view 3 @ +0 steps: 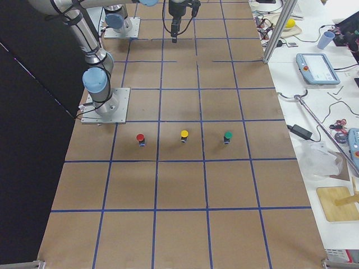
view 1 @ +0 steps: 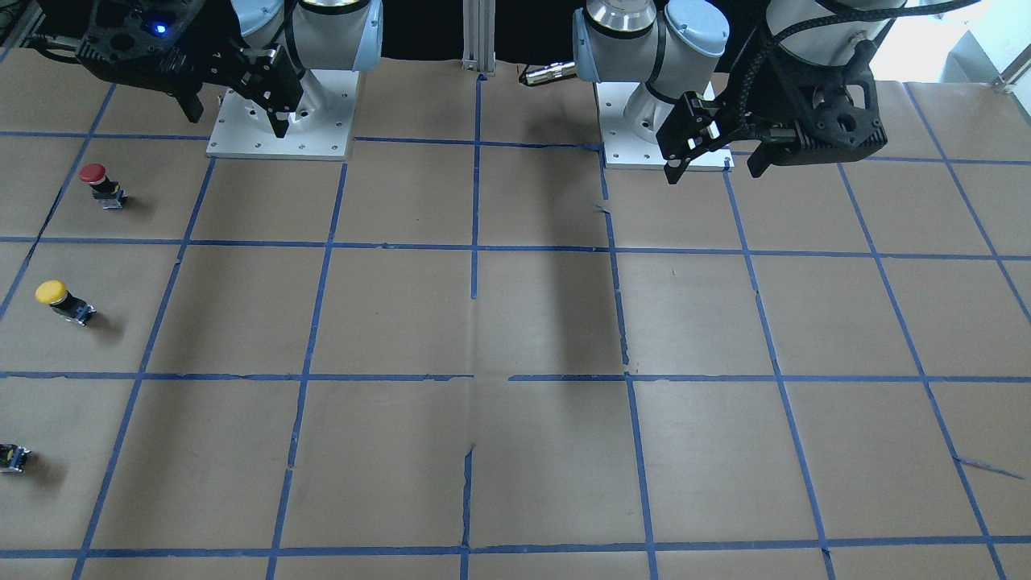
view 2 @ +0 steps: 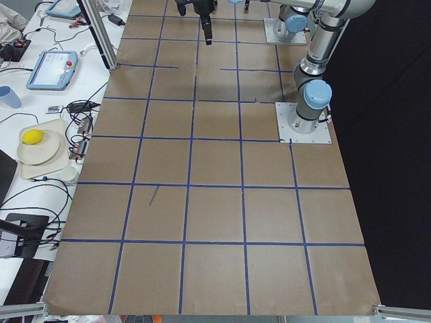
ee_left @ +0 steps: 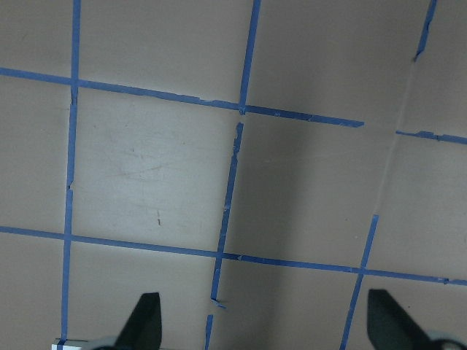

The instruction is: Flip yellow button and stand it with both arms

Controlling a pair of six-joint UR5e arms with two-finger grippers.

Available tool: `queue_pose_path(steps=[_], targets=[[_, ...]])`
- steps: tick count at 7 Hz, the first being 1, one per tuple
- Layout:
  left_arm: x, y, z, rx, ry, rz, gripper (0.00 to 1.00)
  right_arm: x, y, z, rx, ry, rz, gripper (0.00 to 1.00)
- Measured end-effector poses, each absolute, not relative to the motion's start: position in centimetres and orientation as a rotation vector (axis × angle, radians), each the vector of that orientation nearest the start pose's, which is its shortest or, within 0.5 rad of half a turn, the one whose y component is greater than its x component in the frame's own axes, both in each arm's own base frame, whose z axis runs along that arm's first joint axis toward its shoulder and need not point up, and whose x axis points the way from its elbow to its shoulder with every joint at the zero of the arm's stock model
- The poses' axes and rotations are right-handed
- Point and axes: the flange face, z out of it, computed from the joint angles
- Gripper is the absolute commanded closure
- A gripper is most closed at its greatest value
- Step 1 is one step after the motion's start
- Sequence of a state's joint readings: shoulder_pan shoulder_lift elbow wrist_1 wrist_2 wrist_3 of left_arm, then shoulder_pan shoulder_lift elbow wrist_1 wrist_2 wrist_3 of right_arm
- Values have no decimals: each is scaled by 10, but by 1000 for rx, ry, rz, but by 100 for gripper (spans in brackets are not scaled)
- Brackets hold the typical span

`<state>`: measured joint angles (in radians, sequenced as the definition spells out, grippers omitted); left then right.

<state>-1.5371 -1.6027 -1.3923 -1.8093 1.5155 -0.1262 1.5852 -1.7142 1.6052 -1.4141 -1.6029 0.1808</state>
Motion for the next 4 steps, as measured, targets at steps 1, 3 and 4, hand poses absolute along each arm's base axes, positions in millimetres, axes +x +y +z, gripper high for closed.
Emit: queue_pose_path(steps=[1,3,4], targets=[[-122,-496,537,-259,3179,150,0,135,-427,518,269,3164,84,0],[-124,-495,536,-255,3178,152,0,128,-435,514,298,3158,103,0],[-125,-492,536,-250,3175,154,0,125,-437,513,311,3156,107,0]])
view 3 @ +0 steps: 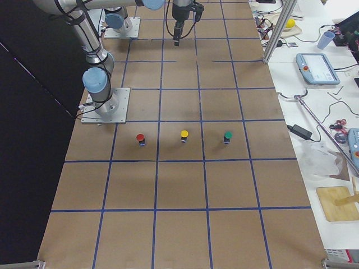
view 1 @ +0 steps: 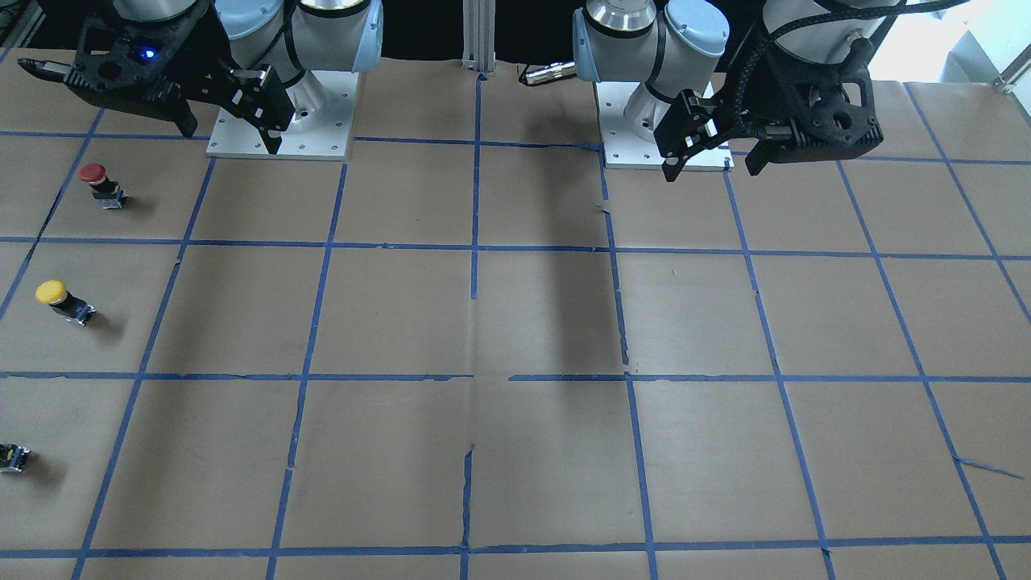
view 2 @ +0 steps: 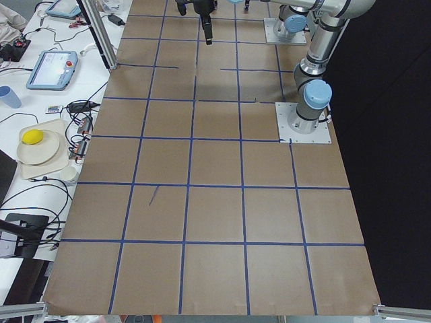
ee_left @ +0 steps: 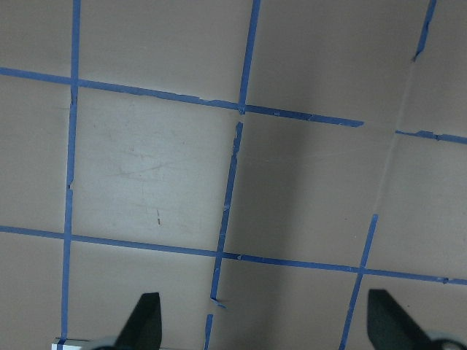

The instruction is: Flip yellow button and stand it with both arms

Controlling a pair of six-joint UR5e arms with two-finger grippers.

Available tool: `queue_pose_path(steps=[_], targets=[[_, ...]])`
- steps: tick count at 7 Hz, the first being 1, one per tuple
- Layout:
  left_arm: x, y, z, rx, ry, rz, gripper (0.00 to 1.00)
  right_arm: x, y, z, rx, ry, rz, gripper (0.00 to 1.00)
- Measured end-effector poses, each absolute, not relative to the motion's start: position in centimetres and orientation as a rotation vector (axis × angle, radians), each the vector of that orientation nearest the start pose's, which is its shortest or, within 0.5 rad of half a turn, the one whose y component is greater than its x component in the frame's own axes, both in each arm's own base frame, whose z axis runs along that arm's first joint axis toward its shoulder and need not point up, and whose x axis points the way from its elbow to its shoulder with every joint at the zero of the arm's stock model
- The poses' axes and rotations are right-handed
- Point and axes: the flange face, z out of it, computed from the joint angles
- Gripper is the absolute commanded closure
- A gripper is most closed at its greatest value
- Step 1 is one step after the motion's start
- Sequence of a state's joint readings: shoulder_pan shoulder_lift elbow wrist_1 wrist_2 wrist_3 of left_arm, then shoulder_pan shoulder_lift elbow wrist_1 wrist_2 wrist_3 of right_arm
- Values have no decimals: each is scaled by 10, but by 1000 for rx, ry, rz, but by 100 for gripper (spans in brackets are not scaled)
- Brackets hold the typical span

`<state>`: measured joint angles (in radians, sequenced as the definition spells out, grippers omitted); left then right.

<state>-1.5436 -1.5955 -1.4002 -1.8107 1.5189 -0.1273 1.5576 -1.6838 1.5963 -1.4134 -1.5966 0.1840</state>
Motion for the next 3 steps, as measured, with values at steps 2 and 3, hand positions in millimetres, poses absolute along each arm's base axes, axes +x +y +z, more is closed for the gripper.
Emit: queue_pose_path(steps=[2,3], targets=[[-128,-482,534,-239,3173,169,0,122,-437,512,322,3154,110,0],[-129,-473,530,-239,3169,189,0,122,-437,510,323,3154,114,0]])
